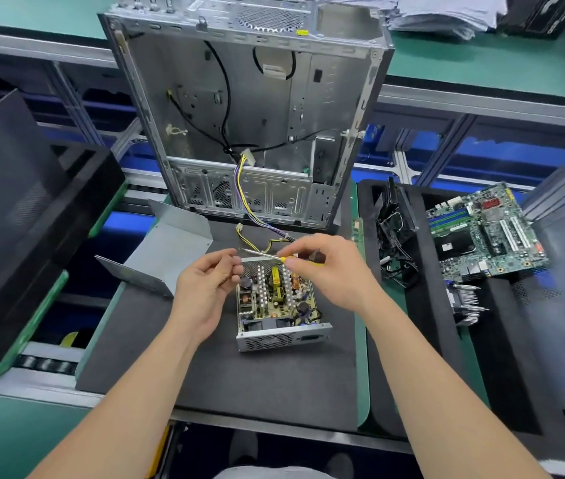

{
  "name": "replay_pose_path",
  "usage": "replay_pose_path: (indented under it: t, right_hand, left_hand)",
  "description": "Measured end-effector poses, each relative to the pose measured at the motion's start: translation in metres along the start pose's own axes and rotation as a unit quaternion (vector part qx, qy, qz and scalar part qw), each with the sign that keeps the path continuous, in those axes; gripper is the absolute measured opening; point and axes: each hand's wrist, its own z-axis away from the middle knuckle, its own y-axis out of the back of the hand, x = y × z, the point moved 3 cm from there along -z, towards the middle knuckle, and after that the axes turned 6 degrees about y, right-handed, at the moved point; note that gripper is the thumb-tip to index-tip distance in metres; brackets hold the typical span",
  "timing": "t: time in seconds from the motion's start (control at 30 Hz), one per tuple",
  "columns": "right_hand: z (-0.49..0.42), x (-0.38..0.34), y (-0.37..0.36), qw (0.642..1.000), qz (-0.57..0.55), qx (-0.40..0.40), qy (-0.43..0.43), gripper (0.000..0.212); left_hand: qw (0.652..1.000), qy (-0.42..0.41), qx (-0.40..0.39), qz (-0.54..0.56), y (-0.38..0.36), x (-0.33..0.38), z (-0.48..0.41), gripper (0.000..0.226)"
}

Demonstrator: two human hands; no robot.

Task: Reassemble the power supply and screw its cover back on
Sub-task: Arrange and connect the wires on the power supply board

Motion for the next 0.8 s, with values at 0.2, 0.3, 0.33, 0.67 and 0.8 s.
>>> replay_pose_path:
  t: [0.2,0.3,0.33,0.67,0.8]
  right_hand:
    - [-0.003,0.000,-0.008,0.999,0.043,-0.010,0.001,0.008]
    - [-0.002,0.000,-0.010,0.998,0.051,-0.020,0.007,0.009]
    - [-0.002,0.000,-0.010,0.998,0.050,-0.024,0.009,0.010]
    - [-0.003,-0.002,-0.010,0.998,0.043,-0.038,0.013,0.010]
    - [-0.006,-0.007,-0.010,0.997,0.056,-0.047,0.013,0.012]
  left_hand:
    - [0.999,-0.001,-0.008,-0.032,0.005,0.000,0.000,0.014]
    - [0.999,-0.009,-0.009,-0.048,0.003,0.001,0.000,0.012]
    - [0.998,-0.011,-0.009,-0.055,0.002,0.002,0.000,0.012]
    - [0.982,-0.063,-0.013,-0.180,0.006,0.010,0.001,0.017]
    - [0.984,-0.063,-0.009,-0.165,0.007,0.011,0.005,0.016]
